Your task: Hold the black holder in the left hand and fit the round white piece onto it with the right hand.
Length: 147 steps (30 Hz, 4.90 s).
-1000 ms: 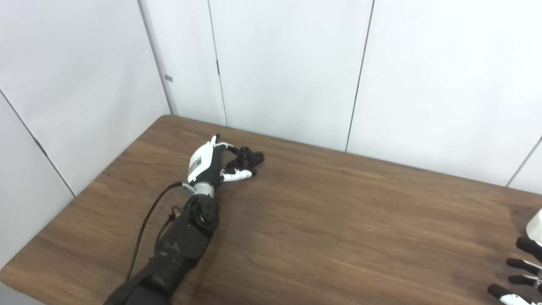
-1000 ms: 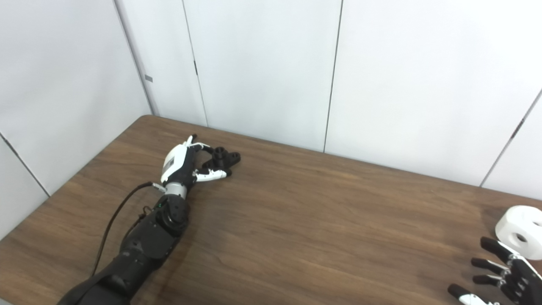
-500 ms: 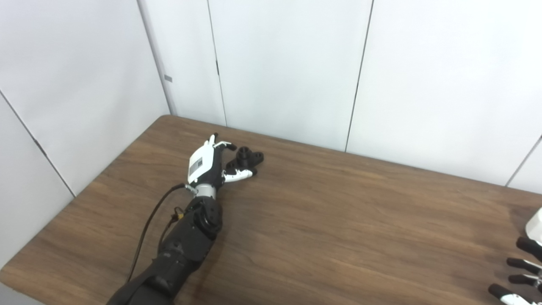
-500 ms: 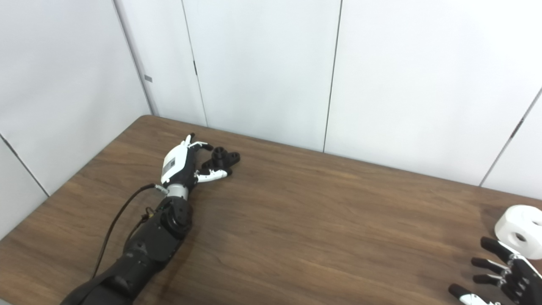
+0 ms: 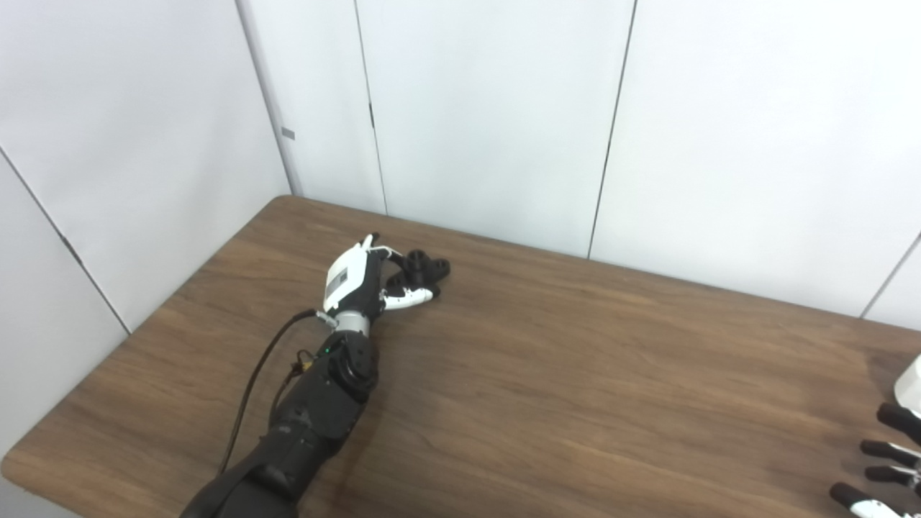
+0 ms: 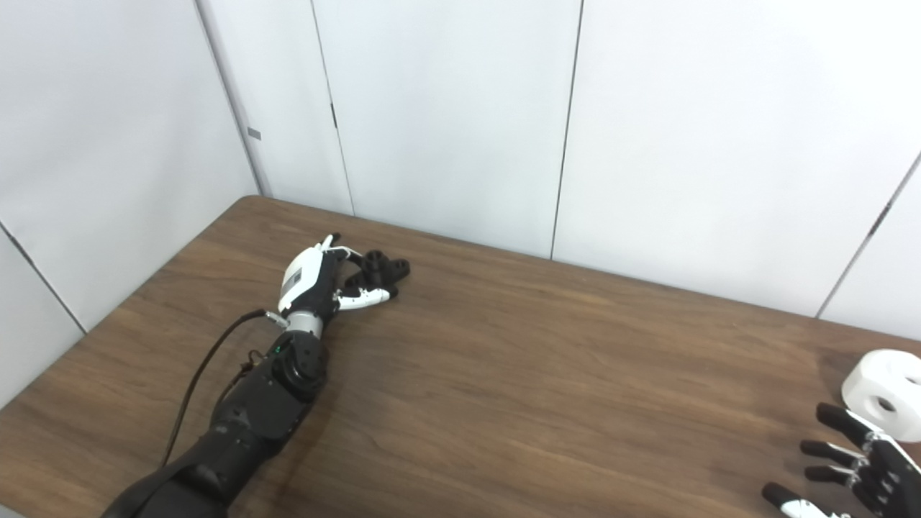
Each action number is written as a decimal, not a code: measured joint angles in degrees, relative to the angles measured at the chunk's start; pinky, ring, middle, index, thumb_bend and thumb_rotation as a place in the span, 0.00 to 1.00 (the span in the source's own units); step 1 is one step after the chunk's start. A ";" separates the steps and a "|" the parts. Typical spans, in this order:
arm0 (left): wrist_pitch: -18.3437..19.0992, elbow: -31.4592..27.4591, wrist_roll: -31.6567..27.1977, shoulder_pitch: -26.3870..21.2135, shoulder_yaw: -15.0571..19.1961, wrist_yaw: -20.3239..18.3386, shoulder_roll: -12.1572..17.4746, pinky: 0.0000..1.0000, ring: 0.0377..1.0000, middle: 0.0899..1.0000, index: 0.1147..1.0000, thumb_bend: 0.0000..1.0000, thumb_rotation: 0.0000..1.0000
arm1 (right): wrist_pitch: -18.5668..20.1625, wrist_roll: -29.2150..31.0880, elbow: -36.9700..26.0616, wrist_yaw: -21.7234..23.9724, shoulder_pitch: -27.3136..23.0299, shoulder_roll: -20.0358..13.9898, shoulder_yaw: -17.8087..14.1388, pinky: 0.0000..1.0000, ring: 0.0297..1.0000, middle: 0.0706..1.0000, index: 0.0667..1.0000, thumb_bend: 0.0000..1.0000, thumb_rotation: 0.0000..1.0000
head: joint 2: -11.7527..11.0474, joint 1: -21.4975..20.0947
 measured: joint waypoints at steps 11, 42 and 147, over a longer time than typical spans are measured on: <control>-0.31 2.17 -0.51 -1.16 -1.97 -0.71 0.94 1.00 1.00 0.92 0.42 0.52 0.06 | -0.05 -0.55 0.07 -0.02 -0.06 0.00 -0.01 0.56 0.66 0.79 0.73 0.70 0.15 | 0.26 0.09; -13.58 -7.50 -2.93 3.41 -12.15 -9.89 2.34 1.00 1.00 0.96 0.41 0.53 0.06 | -0.64 -1.67 1.17 -0.50 -0.71 1.42 0.69 0.60 0.63 0.73 0.72 0.74 0.18 | -0.09 -7.46; -29.40 -4.47 3.57 -1.57 -25.33 -19.22 -5.75 1.00 1.00 0.92 0.41 0.52 0.06 | 24.65 -72.32 12.32 60.71 -43.32 -22.22 18.80 0.88 1.00 1.00 0.95 1.00 0.43 | -9.58 -61.00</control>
